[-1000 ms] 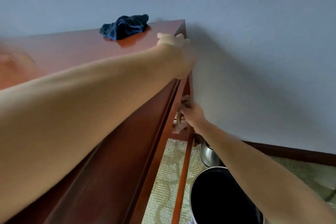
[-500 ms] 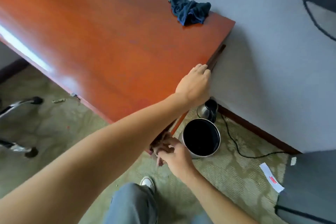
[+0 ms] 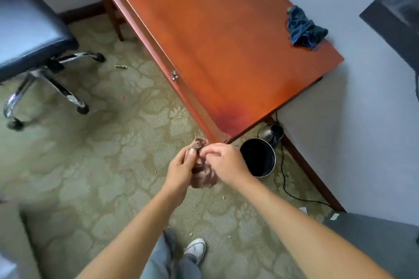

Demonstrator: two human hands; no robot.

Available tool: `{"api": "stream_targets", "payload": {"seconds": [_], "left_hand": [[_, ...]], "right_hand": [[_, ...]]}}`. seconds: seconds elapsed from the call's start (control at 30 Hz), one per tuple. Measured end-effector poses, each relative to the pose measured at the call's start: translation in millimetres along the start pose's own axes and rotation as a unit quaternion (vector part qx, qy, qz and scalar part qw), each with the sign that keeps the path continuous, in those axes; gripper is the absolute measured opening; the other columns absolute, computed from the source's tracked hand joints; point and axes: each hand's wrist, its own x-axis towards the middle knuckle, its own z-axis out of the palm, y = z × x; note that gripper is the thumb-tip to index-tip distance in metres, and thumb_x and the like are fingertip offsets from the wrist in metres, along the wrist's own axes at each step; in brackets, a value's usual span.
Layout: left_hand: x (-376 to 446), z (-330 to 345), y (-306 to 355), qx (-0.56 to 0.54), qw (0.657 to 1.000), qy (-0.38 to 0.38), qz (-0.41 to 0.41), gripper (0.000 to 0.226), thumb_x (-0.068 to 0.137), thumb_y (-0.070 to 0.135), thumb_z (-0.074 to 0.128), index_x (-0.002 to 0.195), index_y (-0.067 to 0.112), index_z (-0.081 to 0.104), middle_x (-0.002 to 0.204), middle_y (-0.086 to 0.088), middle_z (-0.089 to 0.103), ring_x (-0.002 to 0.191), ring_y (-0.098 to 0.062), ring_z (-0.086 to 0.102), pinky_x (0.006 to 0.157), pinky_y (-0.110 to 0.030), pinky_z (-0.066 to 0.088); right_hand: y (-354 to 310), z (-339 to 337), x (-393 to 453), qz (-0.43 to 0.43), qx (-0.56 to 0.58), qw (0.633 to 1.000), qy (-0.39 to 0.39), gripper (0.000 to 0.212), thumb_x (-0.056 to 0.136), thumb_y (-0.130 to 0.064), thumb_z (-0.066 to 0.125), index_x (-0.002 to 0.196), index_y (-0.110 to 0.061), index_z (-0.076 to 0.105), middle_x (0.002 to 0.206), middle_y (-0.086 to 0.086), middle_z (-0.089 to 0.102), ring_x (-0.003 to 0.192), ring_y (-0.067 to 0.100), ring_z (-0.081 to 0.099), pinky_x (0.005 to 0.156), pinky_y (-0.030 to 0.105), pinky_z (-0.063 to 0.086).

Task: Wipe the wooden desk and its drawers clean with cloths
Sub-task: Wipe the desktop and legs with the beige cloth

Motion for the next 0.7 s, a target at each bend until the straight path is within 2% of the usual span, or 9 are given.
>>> {"api": "stream_targets", "payload": {"seconds": [0.13,0.2,0.27,0.33,0.37,0.43,0.5,0.6,0.7], "left_hand": [[32,-19,-17,-0.028,0.996,0.071,-0.04,0.029,0.102,0.037,0.049,0.109,0.06,0.066,0.117,-0.004,0.07,0.11,-0.033,0.069,0.099,-0.059,0.055],[56,-8,-19,-0.054,0.995,0.07,-0.046,0.039,0.107,0.033,0.043,0.113,0.067,0.061,0.117,-0.002,0.069,0.108,-0.034,0.07,0.096,-0.057,0.056],[76,13,-11,-0.129,0.99,0.052,-0.031,0.039,0.111,0.029,0.039,0.135,0.056,0.053,0.107,-0.002,0.068,0.089,-0.025,0.072,0.078,-0.042,0.06],[99,45,-4,-0.156,0.987,0.028,-0.036,0.04,0.111,0.034,0.04,0.149,0.049,0.042,0.111,0.006,0.07,0.084,-0.008,0.071,0.073,-0.03,0.06],[102,61,4,-0.167,0.985,0.018,-0.039,0.046,0.108,0.045,0.042,0.153,0.05,0.036,0.127,0.011,0.067,0.103,-0.003,0.07,0.089,-0.029,0.059],[102,90,12,-0.147,0.988,0.009,-0.051,0.071,0.095,0.066,0.041,0.16,0.053,0.016,0.166,0.015,0.032,0.15,-0.01,0.037,0.124,-0.044,0.032],[96,104,11,-0.163,0.986,0.016,-0.035,0.071,0.102,0.065,0.034,0.163,0.047,0.004,0.171,0.021,0.005,0.158,-0.01,0.01,0.13,-0.046,0.013],[115,96,-1,-0.19,0.981,0.017,-0.032,0.074,0.092,0.083,0.031,0.159,0.057,0.015,0.169,0.029,0.012,0.156,-0.002,0.013,0.129,-0.043,0.012],[188,75,-9,-0.188,0.977,0.06,-0.085,0.088,0.073,0.103,0.024,0.152,0.064,0.027,0.167,0.026,0.025,0.155,-0.007,0.024,0.127,-0.057,0.007]], "right_hand": [[-11,-34,82,-0.089,-0.174,0.96,0.201,0.029,0.093,-0.013,0.054,0.112,-0.024,0.073,0.115,-0.008,0.07,0.106,0.016,0.061,0.081,0.028,0.046],[-11,-38,138,-0.052,-0.261,0.938,0.222,0.043,0.098,-0.028,0.05,0.14,-0.018,0.055,0.145,0.003,0.053,0.136,0.023,0.042,0.107,0.035,0.037],[-3,-27,176,0.009,-0.313,0.921,0.232,0.063,0.1,-0.045,0.037,0.156,-0.018,0.032,0.164,0.008,0.028,0.152,0.028,0.02,0.124,0.048,0.017],[6,-19,192,0.022,-0.347,0.899,0.267,0.069,0.098,-0.051,0.026,0.16,-0.02,0.023,0.167,0.009,0.02,0.155,0.029,0.013,0.125,0.052,0.009],[7,-17,191,0.016,-0.354,0.893,0.276,0.07,0.097,-0.052,0.024,0.16,-0.02,0.023,0.168,0.009,0.02,0.155,0.029,0.013,0.125,0.052,0.01],[10,-19,189,0.008,-0.359,0.887,0.29,0.07,0.096,-0.053,0.024,0.159,-0.022,0.026,0.167,0.007,0.023,0.154,0.028,0.015,0.125,0.051,0.012],[10,-19,187,0.0,-0.356,0.883,0.307,0.069,0.096,-0.053,0.027,0.158,-0.023,0.03,0.166,0.006,0.026,0.154,0.027,0.018,0.125,0.051,0.013],[10,-17,190,0.001,-0.359,0.881,0.309,0.068,0.096,-0.053,0.028,0.157,-0.023,0.031,0.165,0.006,0.028,0.154,0.026,0.019,0.125,0.05,0.015],[10,-18,191,0.007,-0.361,0.88,0.309,0.068,0.096,-0.053,0.03,0.158,-0.023,0.031,0.166,0.006,0.028,0.154,0.026,0.019,0.125,0.05,0.016]]}}
